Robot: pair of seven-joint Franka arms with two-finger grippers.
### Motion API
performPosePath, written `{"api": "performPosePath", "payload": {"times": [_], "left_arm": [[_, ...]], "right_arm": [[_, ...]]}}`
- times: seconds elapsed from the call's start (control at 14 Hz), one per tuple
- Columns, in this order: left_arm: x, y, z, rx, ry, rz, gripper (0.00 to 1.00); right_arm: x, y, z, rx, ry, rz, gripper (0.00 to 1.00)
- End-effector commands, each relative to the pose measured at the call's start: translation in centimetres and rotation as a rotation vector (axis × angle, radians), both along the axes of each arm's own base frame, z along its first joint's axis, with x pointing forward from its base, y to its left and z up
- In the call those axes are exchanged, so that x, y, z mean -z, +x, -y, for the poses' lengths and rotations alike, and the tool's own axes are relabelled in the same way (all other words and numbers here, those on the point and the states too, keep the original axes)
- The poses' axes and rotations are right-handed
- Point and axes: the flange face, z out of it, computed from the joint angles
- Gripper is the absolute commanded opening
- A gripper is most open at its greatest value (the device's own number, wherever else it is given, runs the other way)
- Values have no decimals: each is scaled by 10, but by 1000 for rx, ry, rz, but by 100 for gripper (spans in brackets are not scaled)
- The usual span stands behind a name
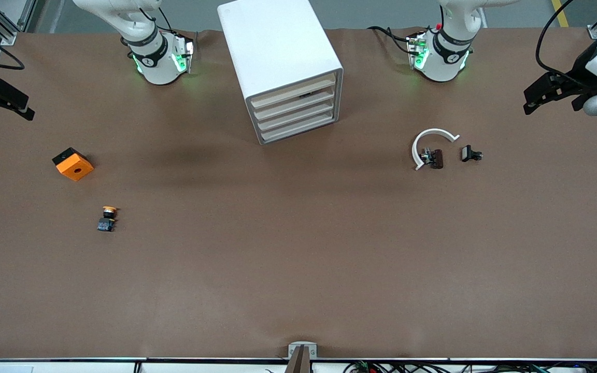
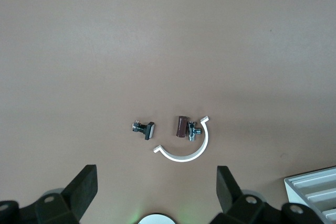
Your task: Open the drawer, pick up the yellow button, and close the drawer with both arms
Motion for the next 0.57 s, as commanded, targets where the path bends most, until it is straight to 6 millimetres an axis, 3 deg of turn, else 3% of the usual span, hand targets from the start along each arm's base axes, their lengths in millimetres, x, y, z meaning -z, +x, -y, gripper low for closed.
{"api": "performPosePath", "payload": {"times": [0.0,0.28,0.5], "left_arm": [[-10,11,-4,14,-6,9,100],[-13,15,-2,17,-6,14,100],[-10,17,-3,17,-6,8,100]], "right_arm": [[-2,-8,-1,25,14,19,100],[-12,-16,16,59,22,33,100],[-14,-17,17,61,26,39,100]]}}
